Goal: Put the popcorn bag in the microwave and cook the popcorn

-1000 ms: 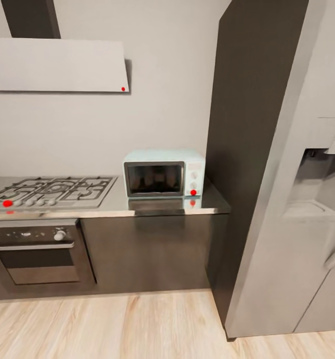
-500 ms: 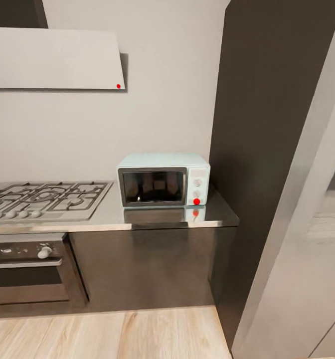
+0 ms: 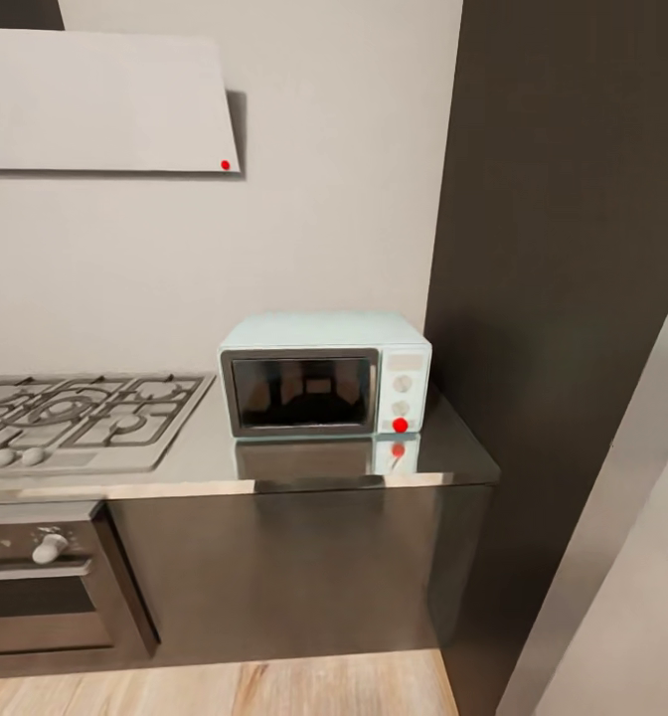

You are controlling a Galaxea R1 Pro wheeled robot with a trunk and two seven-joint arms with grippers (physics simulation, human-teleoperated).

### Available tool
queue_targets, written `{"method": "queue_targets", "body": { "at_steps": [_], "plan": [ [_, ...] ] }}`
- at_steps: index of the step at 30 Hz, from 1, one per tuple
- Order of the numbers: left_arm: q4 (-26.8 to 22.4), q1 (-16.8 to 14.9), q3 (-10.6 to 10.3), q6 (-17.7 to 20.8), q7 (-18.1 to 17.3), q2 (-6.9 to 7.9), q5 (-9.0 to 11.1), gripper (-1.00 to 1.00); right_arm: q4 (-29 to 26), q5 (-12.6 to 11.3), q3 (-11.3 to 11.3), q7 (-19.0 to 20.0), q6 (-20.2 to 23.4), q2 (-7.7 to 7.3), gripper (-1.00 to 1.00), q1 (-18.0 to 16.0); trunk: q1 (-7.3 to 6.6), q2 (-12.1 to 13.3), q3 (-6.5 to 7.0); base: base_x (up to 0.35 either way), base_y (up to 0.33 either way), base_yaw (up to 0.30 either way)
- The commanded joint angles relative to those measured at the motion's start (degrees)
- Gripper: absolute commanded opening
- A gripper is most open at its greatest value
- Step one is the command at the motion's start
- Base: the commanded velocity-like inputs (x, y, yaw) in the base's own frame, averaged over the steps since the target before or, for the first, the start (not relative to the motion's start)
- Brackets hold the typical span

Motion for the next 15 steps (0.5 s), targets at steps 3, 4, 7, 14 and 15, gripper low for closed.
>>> {"method": "queue_targets", "body": {
  "at_steps": [3, 4, 7, 14, 15],
  "plan": [
    [-0.1, 0.0, 0.1, -0.1, 0.0, -0.01, 0.1, 1.0, 0.0, -0.1, -0.2, 0.0, -0.3, 0.0, 1.0, 0.0, 0.03, 0.0, -0.04, 0.106, 0.0, 0.0],
    [-0.1, 0.0, 0.1, -0.1, 0.0, -0.01, 0.1, 1.0, 0.0, -0.1, -0.2, 0.0, -0.3, 0.0, 1.0, 0.0, 0.03, 0.0, -0.04, 0.02, 0.0, 0.0],
    [-0.1, 0.0, 0.1, -0.1, 0.0, -0.01, 0.1, 1.0, 0.0, -0.1, -0.2, 0.0, -0.3, 0.0, 1.0, 0.0, 0.03, 0.0, -0.04, 0.007, 0.0, 0.0],
    [-0.1, 0.0, 0.1, -0.1, 0.0, -0.01, 0.1, 1.0, 0.0, 0.1, 0.0, 0.0, -0.3, 0.03, 1.0, 0.0, 0.03, 0.0, -0.04, 0.0, 0.0, 0.0],
    [-0.1, 0.0, 0.1, -0.1, 0.0, -0.01, 0.1, 1.0, 0.0, 0.0, -0.1, 0.0, -0.3, 0.02, 1.0, 0.0, 0.03, 0.0, -0.04, 0.0, 0.0, 0.0]
  ]
}}
